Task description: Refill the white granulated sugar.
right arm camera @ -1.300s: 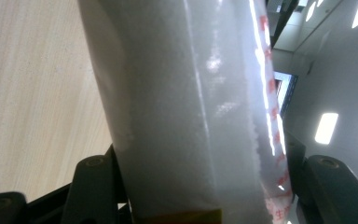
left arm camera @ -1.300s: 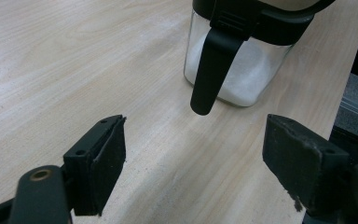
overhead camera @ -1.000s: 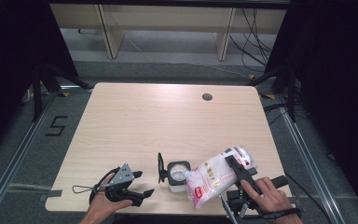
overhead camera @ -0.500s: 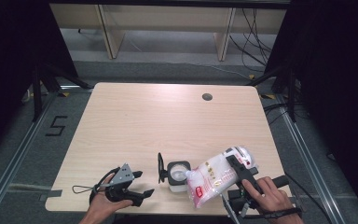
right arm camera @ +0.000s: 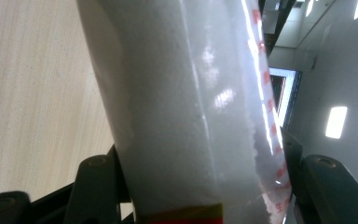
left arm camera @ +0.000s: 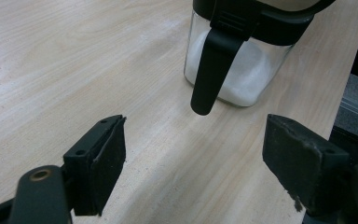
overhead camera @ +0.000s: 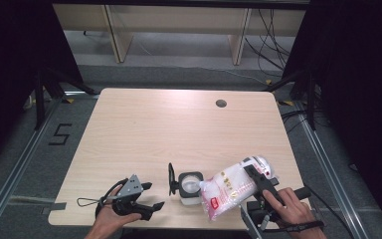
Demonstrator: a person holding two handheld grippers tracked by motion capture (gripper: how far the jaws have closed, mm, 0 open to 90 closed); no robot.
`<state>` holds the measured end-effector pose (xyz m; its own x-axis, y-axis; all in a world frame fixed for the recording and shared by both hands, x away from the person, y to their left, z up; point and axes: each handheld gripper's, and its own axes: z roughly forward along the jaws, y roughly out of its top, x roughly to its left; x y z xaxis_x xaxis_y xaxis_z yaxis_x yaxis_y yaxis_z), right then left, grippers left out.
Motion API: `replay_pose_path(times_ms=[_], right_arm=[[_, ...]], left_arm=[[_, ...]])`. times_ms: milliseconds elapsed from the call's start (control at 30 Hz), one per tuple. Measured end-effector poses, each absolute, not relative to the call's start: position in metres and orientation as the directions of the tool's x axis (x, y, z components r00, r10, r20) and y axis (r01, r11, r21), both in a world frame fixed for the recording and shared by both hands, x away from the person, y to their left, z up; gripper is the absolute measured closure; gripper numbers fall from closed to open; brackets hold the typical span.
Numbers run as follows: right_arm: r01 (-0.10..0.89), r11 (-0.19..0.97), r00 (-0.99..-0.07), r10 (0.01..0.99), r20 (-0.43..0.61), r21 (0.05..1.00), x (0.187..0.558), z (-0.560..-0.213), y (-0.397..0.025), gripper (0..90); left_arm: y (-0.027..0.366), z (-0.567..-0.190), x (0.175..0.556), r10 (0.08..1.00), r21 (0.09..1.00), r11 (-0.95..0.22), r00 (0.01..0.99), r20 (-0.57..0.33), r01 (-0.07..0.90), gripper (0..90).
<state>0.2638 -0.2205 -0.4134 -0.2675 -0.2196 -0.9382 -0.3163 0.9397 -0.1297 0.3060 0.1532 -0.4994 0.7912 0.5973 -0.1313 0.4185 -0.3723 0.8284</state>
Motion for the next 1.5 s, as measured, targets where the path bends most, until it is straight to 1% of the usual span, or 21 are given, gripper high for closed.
replay_pose_path(times_ms=[67, 133, 167, 233, 333, 433, 467, 533, 600, 700, 733, 800, 867, 933, 1000, 1033, 1167, 1233, 1267, 1300, 1500], right_arm=[[-0.302, 0.944, -0.27, -0.221, -0.937, -0.135, 0.2628, -0.4118, -0.2207, 45.4], [-0.292, 0.948, -0.278, -0.208, -0.938, -0.124, 0.2617, -0.4123, -0.2211, 45.4], [-0.306, 0.942, -0.266, -0.224, -0.937, -0.138, 0.2622, -0.4109, -0.2206, 45.4], [-0.285, 0.952, -0.291, -0.199, -0.936, -0.114, 0.2614, -0.4125, -0.2214, 45.4], [-0.306, 0.944, -0.275, -0.214, -0.937, -0.126, 0.2628, -0.4111, -0.2212, 45.5], [-0.308, 0.943, -0.267, -0.217, -0.939, -0.13, 0.2622, -0.4097, -0.2213, 45.5], [-0.299, 0.948, -0.283, -0.194, -0.939, -0.105, 0.2621, -0.4117, -0.2219, 45.5], [-0.315, 0.942, -0.27, -0.211, -0.939, -0.121, 0.263, -0.4101, -0.2213, 45.5], [-0.309, 0.942, -0.27, -0.215, -0.938, -0.127, 0.2621, -0.4095, -0.2212, 45.5], [-0.3, 0.948, -0.281, -0.192, -0.94, -0.104, 0.262, -0.4111, -0.2219, 45.6], [-0.303, 0.948, -0.289, -0.191, -0.938, -0.1, 0.2625, -0.4114, -0.222, 45.6], [-0.304, 0.947, -0.285, -0.196, -0.938, -0.105, 0.2625, -0.4112, -0.2219, 45.6], [-0.313, 0.943, -0.278, -0.207, -0.938, -0.115, 0.263, -0.4107, -0.2216, 45.6], [-0.318, 0.941, -0.273, -0.209, -0.939, -0.117, 0.2631, -0.4104, -0.2213, 45.6], [-0.303, 0.948, -0.292, -0.185, -0.938, -0.093, 0.2625, -0.4125, -0.2216, 45.6], [-0.308, 0.946, -0.288, -0.191, -0.938, -0.098, 0.2626, -0.4122, -0.2213, 45.6], [-0.306, 0.947, -0.289, -0.191, -0.938, -0.098, 0.2626, -0.4125, -0.2213, 45.6], [-0.301, 0.949, -0.29, -0.182, -0.939, -0.091, 0.2624, -0.4133, -0.2217, 45.6], [-0.324, 0.937, -0.275, -0.222, -0.936, -0.127, 0.2638, -0.4108, -0.2205, 45.7], [-0.324, 0.937, -0.273, -0.226, -0.935, -0.132, 0.2636, -0.4104, -0.2205, 45.7], [-0.311, 0.944, -0.291, -0.202, -0.935, -0.107, 0.2635, -0.4127, -0.2216, 45.7]], left_arm=[[0.1547, -0.4989, 0.3071, 0.592, 0.822, -0.401, 0.799, -0.104, 0.404, 20.9], [0.1525, -0.5, 0.3058, 0.593, 0.832, -0.37, 0.794, -0.131, 0.414, 20.9], [0.1526, -0.4998, 0.3059, 0.593, 0.832, -0.371, 0.794, -0.131, 0.414, 20.9], [0.1533, -0.4996, 0.3063, 0.597, 0.829, -0.378, 0.793, -0.123, 0.413, 20.9], [0.155, -0.4987, 0.307, 0.591, 0.823, -0.401, 0.8, -0.103, 0.402, 20.9], [0.1527, -0.4997, 0.3057, 0.596, 0.829, -0.368, 0.791, -0.137, 0.421, 20.9], [0.1527, -0.4998, 0.3058, 0.595, 0.83, -0.368, 0.792, -0.136, 0.419, 20.9], [0.1547, -0.4989, 0.3069, 0.595, 0.82, -0.401, 0.797, -0.106, 0.409, 20.9], [0.1527, -0.4999, 0.3058, 0.595, 0.83, -0.367, 0.792, -0.137, 0.42, 20.9], [0.155, -0.4988, 0.3072, 0.593, 0.82, -0.404, 0.798, -0.102, 0.405, 20.9], [0.1527, -0.4999, 0.3058, 0.595, 0.829, -0.368, 0.792, -0.137, 0.42, 20.9], [0.1539, -0.4992, 0.3065, 0.597, 0.824, -0.387, 0.793, -0.117, 0.413, 20.9], [0.1526, -0.5, 0.3058, 0.596, 0.83, -0.367, 0.792, -0.137, 0.42, 20.9], [0.1534, -0.4994, 0.3061, 0.596, 0.827, -0.378, 0.793, -0.126, 0.416, 20.9], [0.1545, -0.4992, 0.3071, 0.595, 0.822, -0.398, 0.796, -0.108, 0.408, 20.9], [0.1533, -0.4995, 0.3061, 0.597, 0.828, -0.376, 0.792, -0.128, 0.417, 20.9], [0.1528, -0.4997, 0.3057, 0.596, 0.83, -0.367, 0.791, -0.137, 0.421, 20.9], [0.1528, -0.4999, 0.3058, 0.595, 0.83, -0.368, 0.792, -0.136, 0.419, 20.9], [0.1533, -0.4996, 0.3061, 0.596, 0.829, -0.375, 0.792, -0.127, 0.415, 20.9], [0.1529, -0.4998, 0.3059, 0.595, 0.83, -0.369, 0.792, -0.135, 0.419, 20.9], [0.1543, -0.4985, 0.3072, 0.585, 0.829, -0.393, 0.804, -0.108, 0.398, 20.9]])
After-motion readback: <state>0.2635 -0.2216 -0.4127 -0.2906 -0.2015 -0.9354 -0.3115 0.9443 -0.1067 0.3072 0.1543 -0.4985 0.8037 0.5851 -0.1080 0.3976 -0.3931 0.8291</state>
